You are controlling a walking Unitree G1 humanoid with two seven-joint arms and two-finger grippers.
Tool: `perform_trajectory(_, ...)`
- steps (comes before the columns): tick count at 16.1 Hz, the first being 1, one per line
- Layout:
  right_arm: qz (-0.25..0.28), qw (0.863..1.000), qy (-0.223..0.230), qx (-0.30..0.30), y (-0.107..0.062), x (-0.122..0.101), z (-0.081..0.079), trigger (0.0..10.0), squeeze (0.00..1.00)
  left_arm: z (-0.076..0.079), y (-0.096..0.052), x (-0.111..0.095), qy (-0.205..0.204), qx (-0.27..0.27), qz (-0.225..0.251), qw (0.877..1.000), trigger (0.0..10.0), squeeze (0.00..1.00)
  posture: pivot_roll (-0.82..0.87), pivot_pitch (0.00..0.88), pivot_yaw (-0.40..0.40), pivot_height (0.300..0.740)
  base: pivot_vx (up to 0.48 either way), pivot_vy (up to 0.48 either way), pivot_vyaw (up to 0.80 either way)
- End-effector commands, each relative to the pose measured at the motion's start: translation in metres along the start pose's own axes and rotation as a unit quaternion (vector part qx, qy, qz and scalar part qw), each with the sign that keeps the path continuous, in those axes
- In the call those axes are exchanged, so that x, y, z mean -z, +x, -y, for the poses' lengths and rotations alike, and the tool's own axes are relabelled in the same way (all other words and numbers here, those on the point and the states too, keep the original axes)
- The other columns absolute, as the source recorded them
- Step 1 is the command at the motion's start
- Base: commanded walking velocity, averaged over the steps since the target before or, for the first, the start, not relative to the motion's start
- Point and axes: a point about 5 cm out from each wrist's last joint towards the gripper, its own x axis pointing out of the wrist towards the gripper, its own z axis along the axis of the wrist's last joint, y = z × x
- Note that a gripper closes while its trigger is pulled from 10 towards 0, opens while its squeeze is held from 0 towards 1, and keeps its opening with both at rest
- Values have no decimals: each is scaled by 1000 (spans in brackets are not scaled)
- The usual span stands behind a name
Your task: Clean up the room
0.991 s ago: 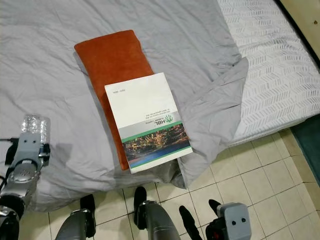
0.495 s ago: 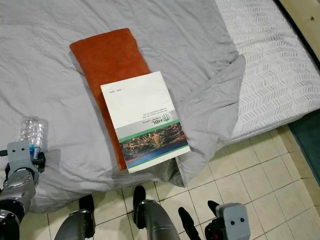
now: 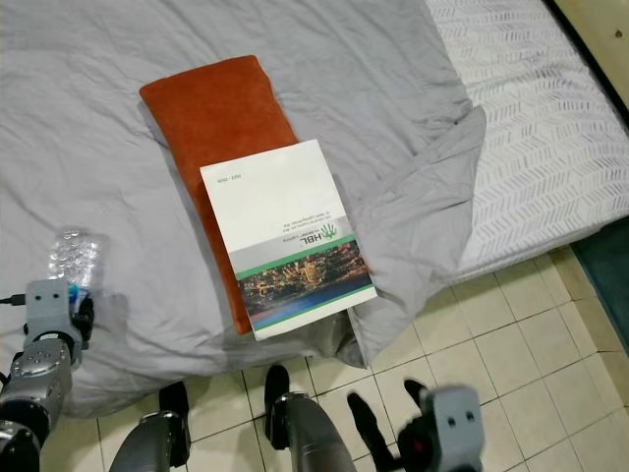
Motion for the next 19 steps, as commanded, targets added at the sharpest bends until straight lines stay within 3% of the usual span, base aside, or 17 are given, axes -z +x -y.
perform_trajectory(1,-25,1000,8,9,4,15,5,10000,0,3,-9,19,11,27,-8,1000,0,0,-181,432,-180,740,0,0,0)
perform_trajectory(5,-13,1000,17,8,20,16,9,10000,0,-3,-14,21,-21,28,12,999,0,0,-115,352,-153,740,0,0,0)
perform_trajectory(7,4,999,38,14,44,15,17,10000,0,-2,-21,21,-49,33,42,997,0,0,-23,227,-113,740,0,0,0)
perform_trajectory(10,10,999,44,16,53,14,19,10000,0,1,-25,21,-58,36,52,996,0,0,-23,227,-113,740,0,0,0)
perform_trajectory(12,31,998,47,25,69,11,28,10000,0,28,-45,3,-61,82,111,989,0,0,78,86,-89,740,0,0,0)
perform_trajectory(13,39,998,47,28,73,10,31,10000,0,37,-54,-5,-64,99,132,984,0,0,78,86,-89,740,0,0,0)
perform_trajectory(15,39,998,47,28,73,10,31,10000,0,37,-54,-5,-64,99,132,984,0,0,78,86,-89,740,0,0,0)
perform_trajectory(16,51,997,45,39,78,8,36,10000,0,46,-65,-17,-68,114,159,978,0,0,111,28,-82,740,0,0,0)
perform_trajectory(17,51,997,45,39,78,8,36,10000,0,46,-65,-17,-68,114,159,978,0,0,111,28,-82,740,0,0,0)
perform_trajectory(19,74,992,47,86,88,6,50,10000,0,59,-73,-33,-71,147,192,968,0,0,138,0,-76,740,0,0,0)
